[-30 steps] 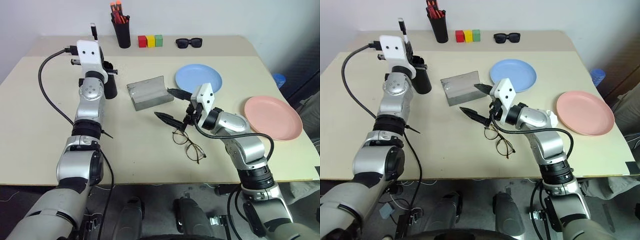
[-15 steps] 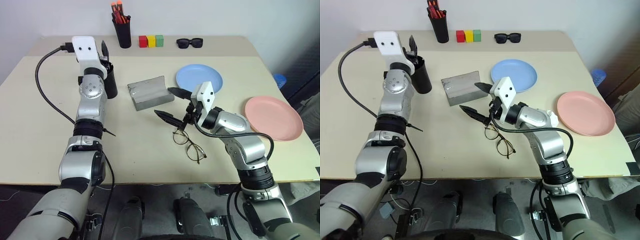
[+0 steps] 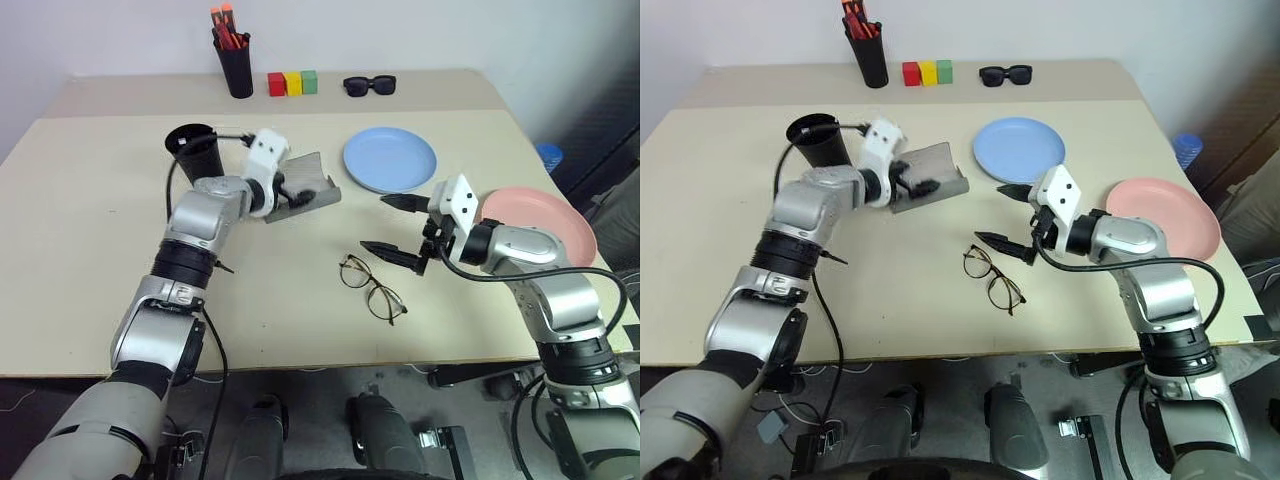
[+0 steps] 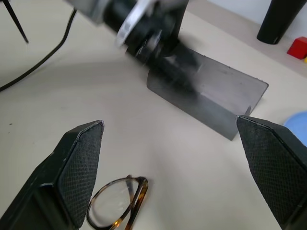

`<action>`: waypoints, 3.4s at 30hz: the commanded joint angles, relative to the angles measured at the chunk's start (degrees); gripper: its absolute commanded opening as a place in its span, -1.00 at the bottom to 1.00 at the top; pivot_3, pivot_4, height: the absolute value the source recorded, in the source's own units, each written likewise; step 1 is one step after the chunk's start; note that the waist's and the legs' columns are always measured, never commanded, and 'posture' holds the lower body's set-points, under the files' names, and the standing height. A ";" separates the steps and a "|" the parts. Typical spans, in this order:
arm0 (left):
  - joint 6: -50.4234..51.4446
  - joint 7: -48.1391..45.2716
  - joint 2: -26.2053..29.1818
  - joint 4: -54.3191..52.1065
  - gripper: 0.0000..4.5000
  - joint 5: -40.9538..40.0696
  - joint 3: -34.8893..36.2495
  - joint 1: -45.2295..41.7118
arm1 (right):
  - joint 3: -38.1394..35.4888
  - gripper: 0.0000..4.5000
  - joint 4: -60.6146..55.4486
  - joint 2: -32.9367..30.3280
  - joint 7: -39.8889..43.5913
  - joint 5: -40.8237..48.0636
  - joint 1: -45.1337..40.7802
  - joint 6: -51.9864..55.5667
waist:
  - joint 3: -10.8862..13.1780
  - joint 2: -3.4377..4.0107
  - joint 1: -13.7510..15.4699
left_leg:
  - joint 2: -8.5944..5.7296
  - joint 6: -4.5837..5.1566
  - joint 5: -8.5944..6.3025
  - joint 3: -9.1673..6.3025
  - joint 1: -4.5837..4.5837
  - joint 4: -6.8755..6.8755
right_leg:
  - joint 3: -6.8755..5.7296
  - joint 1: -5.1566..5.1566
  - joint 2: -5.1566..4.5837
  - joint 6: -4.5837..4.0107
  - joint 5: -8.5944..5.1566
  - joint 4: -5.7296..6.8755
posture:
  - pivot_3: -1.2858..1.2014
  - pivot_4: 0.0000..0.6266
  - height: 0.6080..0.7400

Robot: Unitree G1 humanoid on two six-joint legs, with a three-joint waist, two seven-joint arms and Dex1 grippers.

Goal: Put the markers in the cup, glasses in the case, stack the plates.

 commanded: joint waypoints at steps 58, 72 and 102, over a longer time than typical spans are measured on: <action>-12.86 -28.99 30.72 -46.01 0.23 -10.36 19.30 39.94 | 6.80 -0.99 -3.62 -4.31 -7.27 2.18 -0.86 32.75 | 0.03 0.06 0.13 | 0.09 0.10 -0.06 0.07 0.04 0.01 | 0.05 0.04 -0.02 -0.06 -0.04 -0.05 | 0.03 -0.52 1.00; -10.68 -18.50 24.79 -50.46 0.23 -15.79 44.93 68.25 | 17.75 -0.99 -9.67 6.20 -4.14 2.36 -17.80 27.64 | 0.04 0.10 -0.03 | 0.22 0.10 -0.06 0.13 0.13 -0.02 | 0.04 0.02 0.01 -0.21 -0.05 -0.07 | 0.03 -0.52 1.00; -1.58 -8.34 21.00 -59.90 0.48 -29.31 41.51 65.47 | 22.57 0.33 24.84 20.09 10.39 -12.78 -32.37 1.53 | 0.02 0.06 0.12 | 0.18 0.08 -0.06 0.06 0.08 -0.06 | -0.03 -0.03 -0.01 -0.25 -0.02 -0.07 | 0.03 -0.52 1.00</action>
